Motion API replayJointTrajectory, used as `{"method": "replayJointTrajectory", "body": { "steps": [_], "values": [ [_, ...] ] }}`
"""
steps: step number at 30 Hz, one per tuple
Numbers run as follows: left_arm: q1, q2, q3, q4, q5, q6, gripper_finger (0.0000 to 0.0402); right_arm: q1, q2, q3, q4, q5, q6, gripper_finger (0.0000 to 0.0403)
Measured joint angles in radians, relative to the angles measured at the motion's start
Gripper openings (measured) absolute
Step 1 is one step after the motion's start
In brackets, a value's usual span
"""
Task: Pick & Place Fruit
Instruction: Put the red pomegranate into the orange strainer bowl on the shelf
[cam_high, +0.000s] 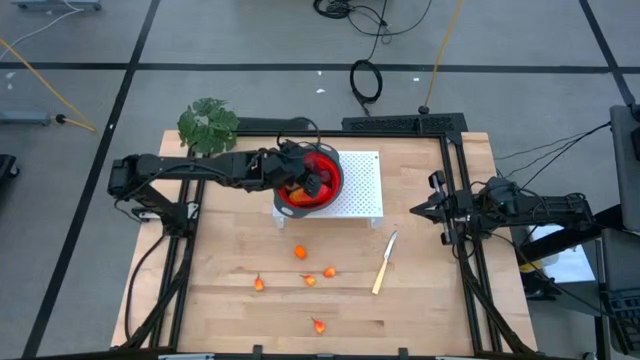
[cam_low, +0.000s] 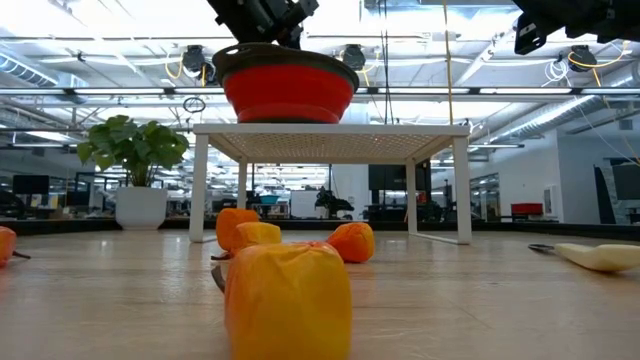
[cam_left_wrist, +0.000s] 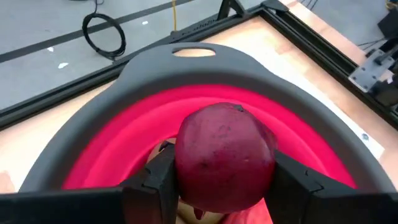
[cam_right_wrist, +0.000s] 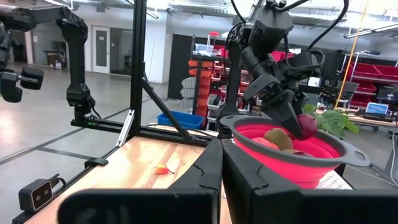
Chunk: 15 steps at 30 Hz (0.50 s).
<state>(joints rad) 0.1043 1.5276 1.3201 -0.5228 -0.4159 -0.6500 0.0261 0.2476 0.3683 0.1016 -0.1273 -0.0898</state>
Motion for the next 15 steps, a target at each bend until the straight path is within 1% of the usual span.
{"method": "replayJointTrajectory", "body": {
  "steps": [5, 15],
  "values": [
    [0.003, 0.012, 0.0, -0.007, 0.053, 0.024, 0.0185, 0.0, 0.0, 0.0, 0.0, 0.0, 0.0, 0.0],
    [0.003, 0.02, 0.0, 0.002, 0.07, 0.076, 0.0224, 0.0, 0.0, 0.0, 0.0, 0.0, -0.003, 0.0]
  ]
}}
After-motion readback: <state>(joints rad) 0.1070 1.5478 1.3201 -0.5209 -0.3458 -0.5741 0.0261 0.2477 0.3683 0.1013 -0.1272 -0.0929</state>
